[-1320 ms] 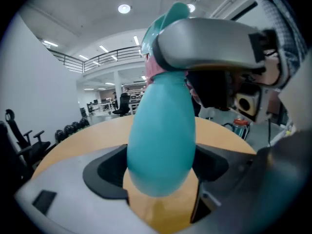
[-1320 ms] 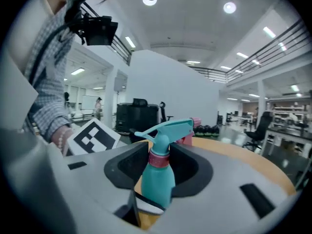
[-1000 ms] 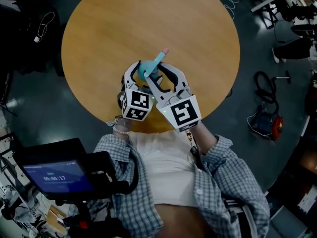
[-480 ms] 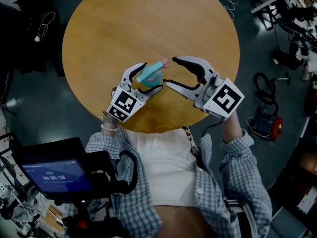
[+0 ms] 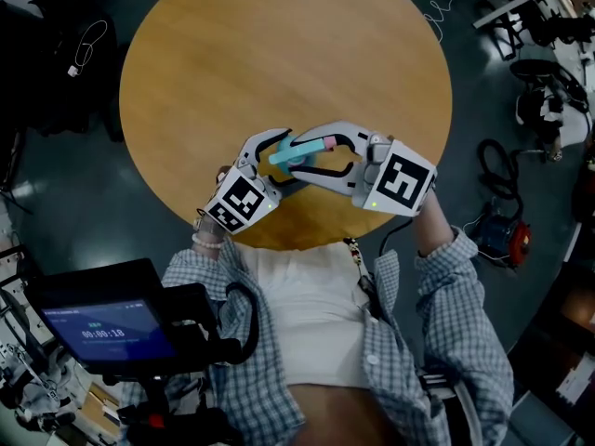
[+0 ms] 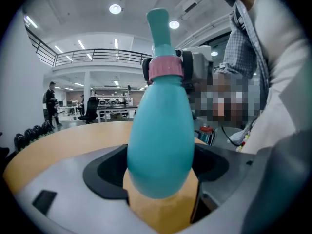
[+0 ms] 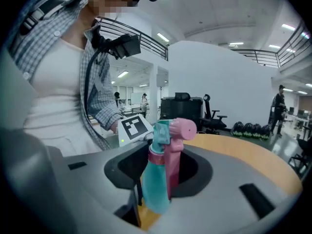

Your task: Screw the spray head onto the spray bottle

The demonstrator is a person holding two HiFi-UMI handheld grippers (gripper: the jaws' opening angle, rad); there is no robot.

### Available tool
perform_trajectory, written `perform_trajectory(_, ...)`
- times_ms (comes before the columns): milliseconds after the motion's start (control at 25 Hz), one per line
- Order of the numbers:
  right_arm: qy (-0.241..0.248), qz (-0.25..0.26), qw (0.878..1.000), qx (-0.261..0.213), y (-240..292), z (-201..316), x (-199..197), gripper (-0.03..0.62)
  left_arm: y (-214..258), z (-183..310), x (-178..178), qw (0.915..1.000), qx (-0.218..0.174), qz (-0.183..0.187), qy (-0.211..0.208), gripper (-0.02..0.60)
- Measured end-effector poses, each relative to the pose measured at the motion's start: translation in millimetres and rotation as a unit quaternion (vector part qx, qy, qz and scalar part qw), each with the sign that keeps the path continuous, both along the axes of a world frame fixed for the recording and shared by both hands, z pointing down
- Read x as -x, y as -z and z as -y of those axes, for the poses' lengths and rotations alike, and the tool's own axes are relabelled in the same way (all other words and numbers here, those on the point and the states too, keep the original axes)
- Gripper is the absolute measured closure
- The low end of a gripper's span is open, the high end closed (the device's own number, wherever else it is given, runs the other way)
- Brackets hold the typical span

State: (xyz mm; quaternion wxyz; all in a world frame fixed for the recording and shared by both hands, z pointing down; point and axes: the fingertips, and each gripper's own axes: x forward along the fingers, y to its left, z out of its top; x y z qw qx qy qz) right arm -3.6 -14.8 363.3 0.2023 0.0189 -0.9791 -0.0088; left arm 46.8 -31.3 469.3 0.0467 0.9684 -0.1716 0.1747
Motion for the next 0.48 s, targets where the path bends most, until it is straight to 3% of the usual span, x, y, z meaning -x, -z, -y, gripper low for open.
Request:
perform_trajectory(120, -0.081, -0.011, 0.996, -0.028, -6.3, 14.6, 0.5, 0.468, -12.1, 16.9, 10.8, 0.9972, -0.007, 0.022, 0.071, 0.172)
perform_trajectory(240, -0.199, 0.005, 0.979, -0.039, -7.5, 33.9, 1.8, 0.468, -14.2, 37.0, 21.0, 0.9874, -0.016, 0.039, 0.152, 0.173)
perform_trajectory(360, -0.326, 0.051, 0.943, -0.029, -5.6, 48.4, -1.4, 0.468, -12.7, 50.4, 26.3, 0.9752, -0.026, 0.055, 0.213, 0.173)
perform_trajectory(480, -0.417, 0.078, 0.906, -0.004, -10.8, 53.9, -6.5, 0.468, -16.2, 56.1, 30.4, 0.9651, -0.034, 0.084, 0.246, 0.173)
